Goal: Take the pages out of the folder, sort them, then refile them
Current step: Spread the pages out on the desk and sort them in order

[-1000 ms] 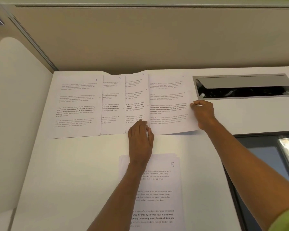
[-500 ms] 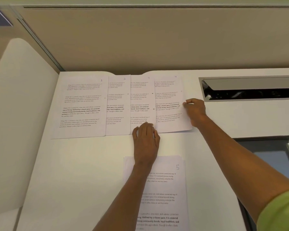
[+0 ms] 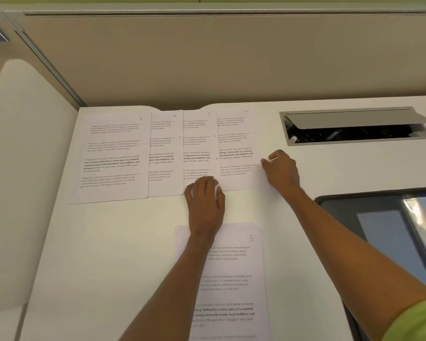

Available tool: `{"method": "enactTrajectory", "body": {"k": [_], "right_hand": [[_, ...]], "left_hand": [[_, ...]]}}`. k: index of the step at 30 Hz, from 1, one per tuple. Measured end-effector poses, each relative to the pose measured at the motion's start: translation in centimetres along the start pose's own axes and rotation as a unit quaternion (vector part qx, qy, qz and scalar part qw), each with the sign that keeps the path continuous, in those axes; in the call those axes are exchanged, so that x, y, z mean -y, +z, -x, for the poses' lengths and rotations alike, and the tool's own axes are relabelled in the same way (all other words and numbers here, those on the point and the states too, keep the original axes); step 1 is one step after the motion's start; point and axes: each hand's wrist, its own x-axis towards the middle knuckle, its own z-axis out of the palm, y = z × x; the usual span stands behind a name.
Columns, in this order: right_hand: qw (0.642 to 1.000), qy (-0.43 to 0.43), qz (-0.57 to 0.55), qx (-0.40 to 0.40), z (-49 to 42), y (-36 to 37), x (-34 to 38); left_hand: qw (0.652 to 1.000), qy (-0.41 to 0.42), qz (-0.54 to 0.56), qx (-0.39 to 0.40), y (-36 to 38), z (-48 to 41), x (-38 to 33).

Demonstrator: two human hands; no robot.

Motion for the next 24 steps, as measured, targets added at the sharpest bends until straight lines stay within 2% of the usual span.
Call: {"method": "enactTrajectory", "body": {"k": [5,9,14,18,21,24], "right_hand": [[0.998,-0.063,-0.006,-0.017,7.4,-1.4,-3.0],[0.997,-0.079,0.016,0.017,16.5,-1.1,-5.8],[0.992,-0.022,0.084,0.095,26.8,-0.1,-7.9],[0.987,0.000,0.099,0.128,31.1,0.4,-8.7],[0.990,0.008,0.064,0.124,32.1,0.7,-9.2],[0.992,0.008,0.015,0.121,32.2,0.9,-10.0]], "left_hand": [[0.996,-0.059,0.072,-0.003,-0.4,0.1,0.0],[0.984,-0.100,0.147,-0.029,-0.9,-0.2,0.0],[0.990,-0.045,0.132,-0.030,-3.4,-0.1,-0.8],[0.995,0.003,0.091,0.049,-6.2,4.8,-0.7],[0.988,0.029,0.035,0.145,-7.8,11.3,0.2],[0.979,0.054,-0.033,0.192,-8.7,17.1,1.1]]}}
